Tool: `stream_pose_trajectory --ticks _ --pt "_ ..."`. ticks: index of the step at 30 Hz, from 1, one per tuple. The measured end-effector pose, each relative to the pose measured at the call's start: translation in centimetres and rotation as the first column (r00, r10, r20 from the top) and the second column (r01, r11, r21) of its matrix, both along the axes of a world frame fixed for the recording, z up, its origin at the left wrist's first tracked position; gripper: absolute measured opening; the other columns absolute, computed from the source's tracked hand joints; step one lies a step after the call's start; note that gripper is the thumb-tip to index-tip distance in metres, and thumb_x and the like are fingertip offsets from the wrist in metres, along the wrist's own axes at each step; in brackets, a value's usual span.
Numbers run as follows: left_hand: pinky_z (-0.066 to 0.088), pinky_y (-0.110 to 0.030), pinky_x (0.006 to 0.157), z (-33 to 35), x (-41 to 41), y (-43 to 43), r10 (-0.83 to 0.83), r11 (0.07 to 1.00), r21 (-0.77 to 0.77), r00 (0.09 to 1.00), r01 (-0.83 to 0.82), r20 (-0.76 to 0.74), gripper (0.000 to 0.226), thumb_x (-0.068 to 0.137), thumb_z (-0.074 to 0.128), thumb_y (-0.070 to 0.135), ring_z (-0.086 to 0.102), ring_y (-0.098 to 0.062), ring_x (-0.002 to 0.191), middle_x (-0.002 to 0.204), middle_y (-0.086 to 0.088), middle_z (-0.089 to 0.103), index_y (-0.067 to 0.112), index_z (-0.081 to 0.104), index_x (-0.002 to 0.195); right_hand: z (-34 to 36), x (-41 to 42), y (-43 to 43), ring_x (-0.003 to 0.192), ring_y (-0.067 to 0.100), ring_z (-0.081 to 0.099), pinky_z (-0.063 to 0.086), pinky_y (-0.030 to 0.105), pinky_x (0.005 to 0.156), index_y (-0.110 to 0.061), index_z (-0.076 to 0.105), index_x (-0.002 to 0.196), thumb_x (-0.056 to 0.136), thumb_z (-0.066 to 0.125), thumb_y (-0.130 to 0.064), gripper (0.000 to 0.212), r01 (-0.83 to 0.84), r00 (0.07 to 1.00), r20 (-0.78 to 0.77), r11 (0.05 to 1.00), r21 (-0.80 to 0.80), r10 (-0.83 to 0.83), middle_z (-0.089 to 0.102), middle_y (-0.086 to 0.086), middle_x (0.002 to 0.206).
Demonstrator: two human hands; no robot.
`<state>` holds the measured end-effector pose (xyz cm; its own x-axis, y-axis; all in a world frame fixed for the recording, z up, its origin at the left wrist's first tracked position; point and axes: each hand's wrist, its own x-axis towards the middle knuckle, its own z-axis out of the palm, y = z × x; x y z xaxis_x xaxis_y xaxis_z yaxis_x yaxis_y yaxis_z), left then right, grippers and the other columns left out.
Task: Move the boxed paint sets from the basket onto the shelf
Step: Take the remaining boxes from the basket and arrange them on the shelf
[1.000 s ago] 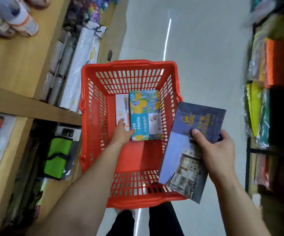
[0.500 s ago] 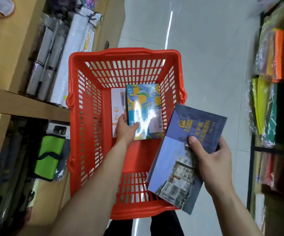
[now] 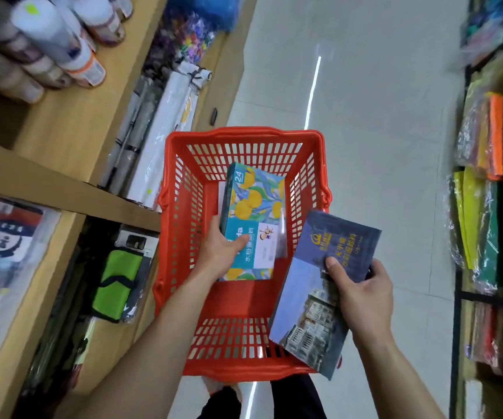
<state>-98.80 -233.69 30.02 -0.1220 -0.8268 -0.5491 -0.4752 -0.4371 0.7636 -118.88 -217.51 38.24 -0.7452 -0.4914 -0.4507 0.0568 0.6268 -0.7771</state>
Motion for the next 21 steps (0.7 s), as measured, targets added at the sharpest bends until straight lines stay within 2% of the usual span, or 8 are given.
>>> stream_pose_trajectory --ticks 4,8,12,15,18,21 --pt "0.048 -0.01 0.052 8.7 5.6 1.6 0.088 0.995 -0.056 0.994 -0.084 0.061 0.037 0.081 0.082 0.024 0.069 0.001 0.072 0.094 0.013 0.069 0.028 0.055 0.106 3.6 1.0 -0.9 0.073 -0.007 0.07 0.052 0.03 0.065 -0.032 0.065 0.09 0.07 0.081 -0.054 0.034 -0.087 0.996 -0.023 0.996 -0.025 0.086 0.072 -0.033 0.089" --pt "0.054 -0.024 0.054 16.9 10.2 5.0 0.279 0.958 -0.073 0.96 -0.278 0.015 0.033 0.08 0.083 0.017 0.073 -0.004 0.068 0.094 0.009 0.073 0.031 0.056 0.094 8.9 2.0 -2.2 0.073 -0.002 0.073 0.054 0.03 0.069 -0.028 0.068 0.093 0.078 0.087 -0.034 0.024 -0.166 0.984 0.05 0.979 -0.115 0.173 0.076 -0.024 0.087" --pt "0.05 -0.014 0.049 25.1 13.6 9.5 0.437 0.887 -0.148 0.899 -0.437 -0.032 0.033 0.081 0.081 0.006 0.071 0.003 0.063 0.084 0.008 0.075 0.026 0.058 0.094 16.1 4.2 -4.5 0.082 0.005 0.077 0.057 0.025 0.07 -0.023 0.073 0.101 0.079 0.086 -0.027 0.026 -0.332 0.922 0.113 0.907 -0.26 0.37 0.081 -0.014 0.092" --pt "0.05 -0.01 0.053 31.9 15.6 13.3 0.504 0.836 -0.233 0.863 -0.496 -0.032 0.035 0.081 0.081 0.008 0.07 0.006 0.068 0.085 0.018 0.076 0.027 0.059 0.1 21.6 6.7 -6.8 0.086 0.011 0.079 0.059 0.023 0.071 -0.018 0.075 0.105 0.082 0.086 -0.016 0.026 -0.502 0.812 0.12 0.788 -0.357 0.572 0.082 -0.006 0.096" --pt "0.048 -0.007 0.052 37.6 17.9 17.9 0.592 0.753 -0.307 0.803 -0.581 -0.069 0.036 0.079 0.081 0.008 0.07 0.006 0.069 0.09 0.018 0.077 0.026 0.06 0.101 26.6 10.4 -8.7 0.083 0.014 0.079 0.058 0.022 0.067 -0.015 0.075 0.103 0.082 0.085 -0.009 0.025 -0.67 0.637 0.094 0.61 -0.424 0.765 0.082 -0.003 0.094" --pt "0.048 -0.008 0.05 42.0 20.4 22.7 0.698 0.638 -0.36 0.708 -0.681 -0.103 0.038 0.077 0.084 0.014 0.072 0.003 0.069 0.089 0.022 0.076 0.028 0.06 0.103 31.0 15.0 -9.7 0.079 0.015 0.079 0.058 0.021 0.06 -0.016 0.075 0.104 0.081 0.085 -0.01 0.026 -0.771 0.453 0.053 0.421 -0.478 0.89 0.082 -0.004 0.092"
